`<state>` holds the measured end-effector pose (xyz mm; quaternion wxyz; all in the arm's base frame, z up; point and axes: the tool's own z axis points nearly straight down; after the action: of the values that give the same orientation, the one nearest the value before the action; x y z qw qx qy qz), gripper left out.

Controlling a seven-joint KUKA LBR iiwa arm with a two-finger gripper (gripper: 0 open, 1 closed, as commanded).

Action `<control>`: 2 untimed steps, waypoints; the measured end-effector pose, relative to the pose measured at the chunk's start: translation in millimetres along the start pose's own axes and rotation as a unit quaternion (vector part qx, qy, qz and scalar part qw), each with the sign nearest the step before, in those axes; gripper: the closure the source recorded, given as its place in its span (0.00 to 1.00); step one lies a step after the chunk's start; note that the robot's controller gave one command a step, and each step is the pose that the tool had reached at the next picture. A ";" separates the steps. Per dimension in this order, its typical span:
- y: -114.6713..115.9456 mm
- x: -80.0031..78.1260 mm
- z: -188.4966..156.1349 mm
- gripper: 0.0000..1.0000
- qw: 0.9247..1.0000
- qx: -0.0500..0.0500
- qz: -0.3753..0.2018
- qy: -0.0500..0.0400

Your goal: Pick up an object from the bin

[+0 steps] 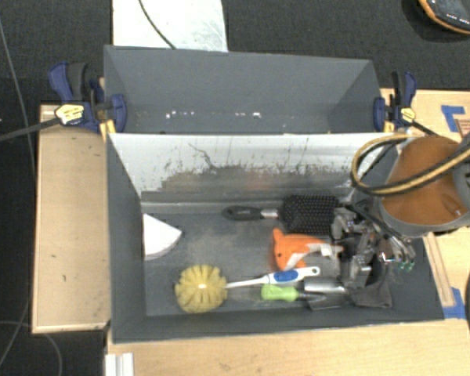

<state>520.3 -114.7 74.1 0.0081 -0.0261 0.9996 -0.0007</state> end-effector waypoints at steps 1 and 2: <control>19.3 -28.9 3.5 1.00 0.979 0.001 -0.206 -0.003; 19.3 -28.9 3.5 1.00 0.979 0.001 -0.206 -0.003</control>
Offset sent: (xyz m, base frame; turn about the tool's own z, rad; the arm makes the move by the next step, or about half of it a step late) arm 0.0000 0.0000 0.0000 0.0000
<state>548.2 -94.0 71.0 0.0110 -0.2310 0.9729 -0.0029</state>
